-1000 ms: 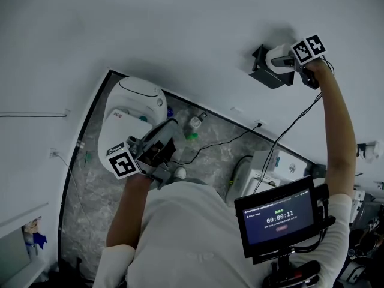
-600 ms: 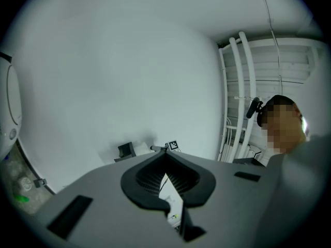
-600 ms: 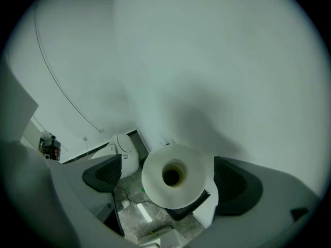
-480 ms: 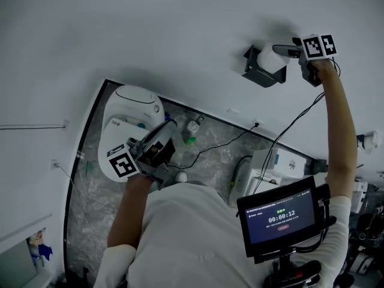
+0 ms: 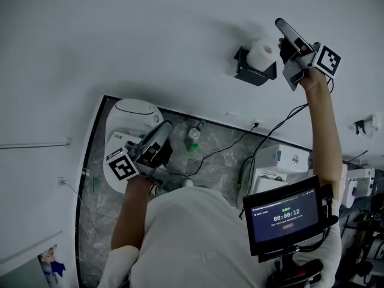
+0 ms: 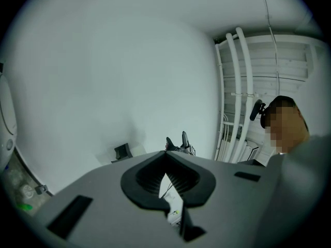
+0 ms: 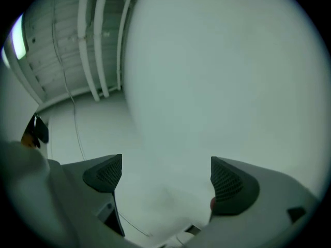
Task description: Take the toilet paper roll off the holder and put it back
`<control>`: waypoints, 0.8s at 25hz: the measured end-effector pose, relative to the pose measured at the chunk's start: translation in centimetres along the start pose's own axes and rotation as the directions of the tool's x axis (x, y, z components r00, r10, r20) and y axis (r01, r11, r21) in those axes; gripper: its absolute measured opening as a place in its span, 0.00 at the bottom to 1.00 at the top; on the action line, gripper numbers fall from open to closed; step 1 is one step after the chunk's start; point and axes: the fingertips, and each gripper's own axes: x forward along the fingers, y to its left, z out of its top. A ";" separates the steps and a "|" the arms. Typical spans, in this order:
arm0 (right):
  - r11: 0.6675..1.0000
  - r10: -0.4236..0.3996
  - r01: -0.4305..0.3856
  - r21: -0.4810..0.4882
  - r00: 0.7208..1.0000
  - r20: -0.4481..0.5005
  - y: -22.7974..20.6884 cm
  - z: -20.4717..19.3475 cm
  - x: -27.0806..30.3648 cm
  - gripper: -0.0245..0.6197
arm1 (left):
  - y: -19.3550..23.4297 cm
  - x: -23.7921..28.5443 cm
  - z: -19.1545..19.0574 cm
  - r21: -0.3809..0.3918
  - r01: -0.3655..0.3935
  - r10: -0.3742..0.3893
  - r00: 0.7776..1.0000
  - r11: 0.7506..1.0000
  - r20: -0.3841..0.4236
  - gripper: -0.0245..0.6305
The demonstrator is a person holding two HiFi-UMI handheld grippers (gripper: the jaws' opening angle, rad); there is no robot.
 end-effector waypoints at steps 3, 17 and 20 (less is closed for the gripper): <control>0.974 0.119 -0.151 0.167 0.975 0.186 3.6 -0.5 -1.8 0.89 | -0.2 0.0 0.4 0.010 0.002 -0.002 1.000 1.000 -0.007 0.05; 0.766 0.100 -0.425 0.481 0.819 0.565 9.3 -16.4 -8.9 0.88 | -0.1 0.3 1.1 -0.013 0.042 -0.042 0.999 0.999 -0.034 0.05; 0.774 0.053 -0.407 0.486 0.805 0.590 9.4 -19.4 -10.6 0.81 | -0.4 0.5 0.8 -0.041 0.062 -0.063 0.998 0.997 -0.023 0.05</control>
